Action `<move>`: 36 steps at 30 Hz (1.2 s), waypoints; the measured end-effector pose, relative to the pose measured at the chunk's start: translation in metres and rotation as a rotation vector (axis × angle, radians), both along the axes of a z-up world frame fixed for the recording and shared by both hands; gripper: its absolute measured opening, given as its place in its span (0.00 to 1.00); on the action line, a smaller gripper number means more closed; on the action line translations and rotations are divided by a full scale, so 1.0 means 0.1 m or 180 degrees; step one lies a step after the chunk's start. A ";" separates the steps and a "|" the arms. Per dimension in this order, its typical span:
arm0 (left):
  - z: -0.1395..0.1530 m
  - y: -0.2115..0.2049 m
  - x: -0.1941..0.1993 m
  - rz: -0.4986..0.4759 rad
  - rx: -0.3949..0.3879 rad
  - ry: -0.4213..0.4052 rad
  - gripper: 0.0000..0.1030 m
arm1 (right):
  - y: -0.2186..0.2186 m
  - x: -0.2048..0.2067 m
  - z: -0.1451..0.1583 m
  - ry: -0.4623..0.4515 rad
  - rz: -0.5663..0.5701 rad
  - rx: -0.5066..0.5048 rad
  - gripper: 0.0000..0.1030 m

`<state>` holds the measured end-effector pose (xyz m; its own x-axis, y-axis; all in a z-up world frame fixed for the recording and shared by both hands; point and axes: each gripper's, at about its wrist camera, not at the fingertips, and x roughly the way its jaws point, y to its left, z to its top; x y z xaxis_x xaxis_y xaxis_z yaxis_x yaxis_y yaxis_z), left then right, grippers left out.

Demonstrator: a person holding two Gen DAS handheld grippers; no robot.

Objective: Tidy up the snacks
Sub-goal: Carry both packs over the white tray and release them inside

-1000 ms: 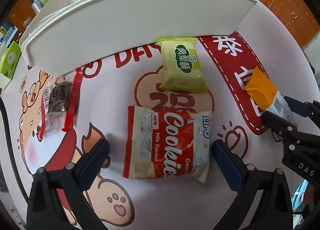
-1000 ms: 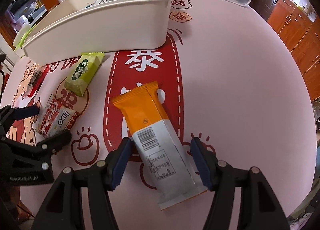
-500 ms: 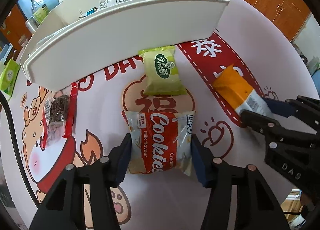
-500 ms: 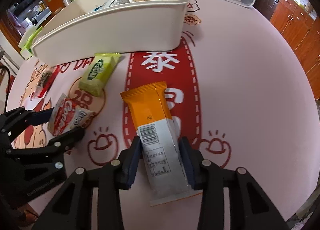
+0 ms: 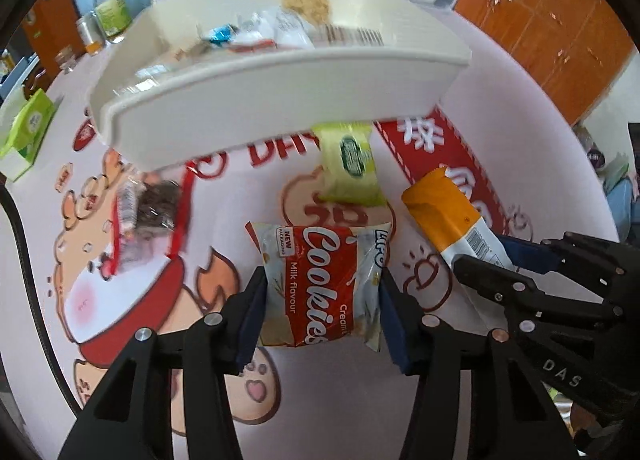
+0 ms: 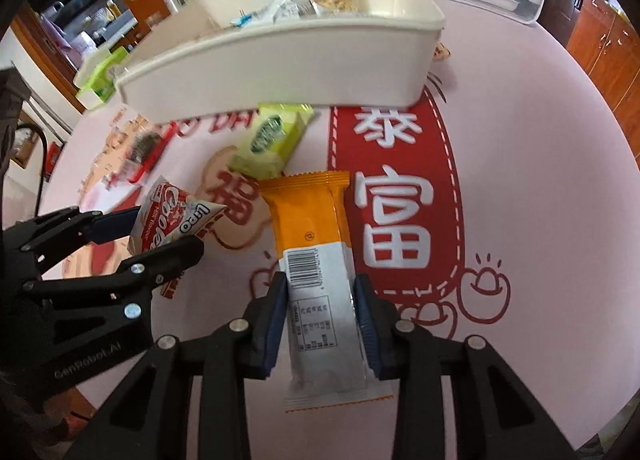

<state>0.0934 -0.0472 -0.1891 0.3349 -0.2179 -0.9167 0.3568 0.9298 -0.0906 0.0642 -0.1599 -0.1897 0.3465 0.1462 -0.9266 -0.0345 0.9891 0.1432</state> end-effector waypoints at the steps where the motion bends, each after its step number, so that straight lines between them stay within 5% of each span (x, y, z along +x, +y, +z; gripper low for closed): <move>1: 0.09 0.04 0.00 0.0020 -0.0028 -0.0049 0.49 | -0.02 0.00 0.03 -0.0036 -0.0002 0.0042 0.33; 13: 1.29 0.31 0.63 0.0206 -0.0248 -0.0928 0.49 | -0.01 0.43 1.02 -0.0850 0.0099 0.0169 0.33; 22: 2.05 0.35 1.29 0.0317 -0.0331 -0.1248 0.50 | -0.06 1.01 1.85 -0.1531 0.0078 0.0087 0.33; 28: 2.23 0.32 1.61 0.0321 -0.0319 -0.1302 0.50 | -0.12 1.43 2.18 -0.1745 -0.0055 0.0173 0.34; 36: 2.16 0.26 1.87 0.0339 -0.0267 -0.1259 0.51 | -0.08 1.74 2.22 -0.1777 -0.0066 0.0082 0.34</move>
<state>0.2808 -0.0212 0.0269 0.6824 -0.2314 -0.6934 0.2817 0.9586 -0.0427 0.2384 -0.1676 0.0323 0.7867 0.1544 -0.5977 -0.0927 0.9868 0.1329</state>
